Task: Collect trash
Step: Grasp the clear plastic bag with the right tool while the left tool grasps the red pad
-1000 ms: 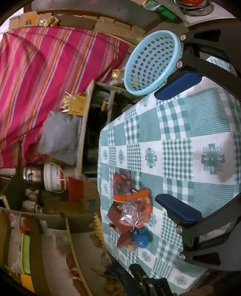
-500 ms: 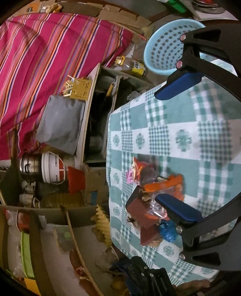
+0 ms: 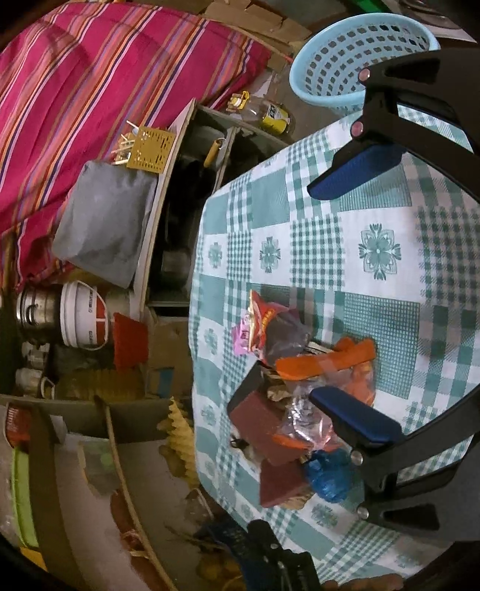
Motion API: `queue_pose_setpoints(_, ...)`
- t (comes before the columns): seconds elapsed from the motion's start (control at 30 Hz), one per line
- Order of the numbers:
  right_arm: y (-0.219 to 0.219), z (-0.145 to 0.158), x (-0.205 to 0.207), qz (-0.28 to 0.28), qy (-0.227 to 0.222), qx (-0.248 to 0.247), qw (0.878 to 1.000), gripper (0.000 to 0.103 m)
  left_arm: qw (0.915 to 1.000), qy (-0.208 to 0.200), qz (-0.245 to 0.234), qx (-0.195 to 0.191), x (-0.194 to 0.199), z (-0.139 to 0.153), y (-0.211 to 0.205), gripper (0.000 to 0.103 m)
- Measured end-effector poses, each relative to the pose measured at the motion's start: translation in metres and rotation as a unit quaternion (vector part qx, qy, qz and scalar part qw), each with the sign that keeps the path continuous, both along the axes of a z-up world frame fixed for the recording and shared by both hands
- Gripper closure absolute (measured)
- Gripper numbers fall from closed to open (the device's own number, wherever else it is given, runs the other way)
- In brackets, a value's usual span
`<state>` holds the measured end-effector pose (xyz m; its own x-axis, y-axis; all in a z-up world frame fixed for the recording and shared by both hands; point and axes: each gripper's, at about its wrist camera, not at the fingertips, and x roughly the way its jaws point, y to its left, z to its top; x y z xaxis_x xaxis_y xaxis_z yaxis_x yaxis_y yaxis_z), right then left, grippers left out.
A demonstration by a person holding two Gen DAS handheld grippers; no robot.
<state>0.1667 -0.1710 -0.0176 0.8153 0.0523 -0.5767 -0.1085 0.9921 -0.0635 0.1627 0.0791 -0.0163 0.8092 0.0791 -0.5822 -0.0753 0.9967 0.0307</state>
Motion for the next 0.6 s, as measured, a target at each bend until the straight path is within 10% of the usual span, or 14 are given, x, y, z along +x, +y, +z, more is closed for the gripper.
queue_pose_setpoints(0.6, -0.003, -0.011, 0.012, -0.006, 0.018, 0.009, 1.000, 0.004, 0.9936, 0.081, -0.057, -0.054, 0.039, -0.028, -0.009, 0.078)
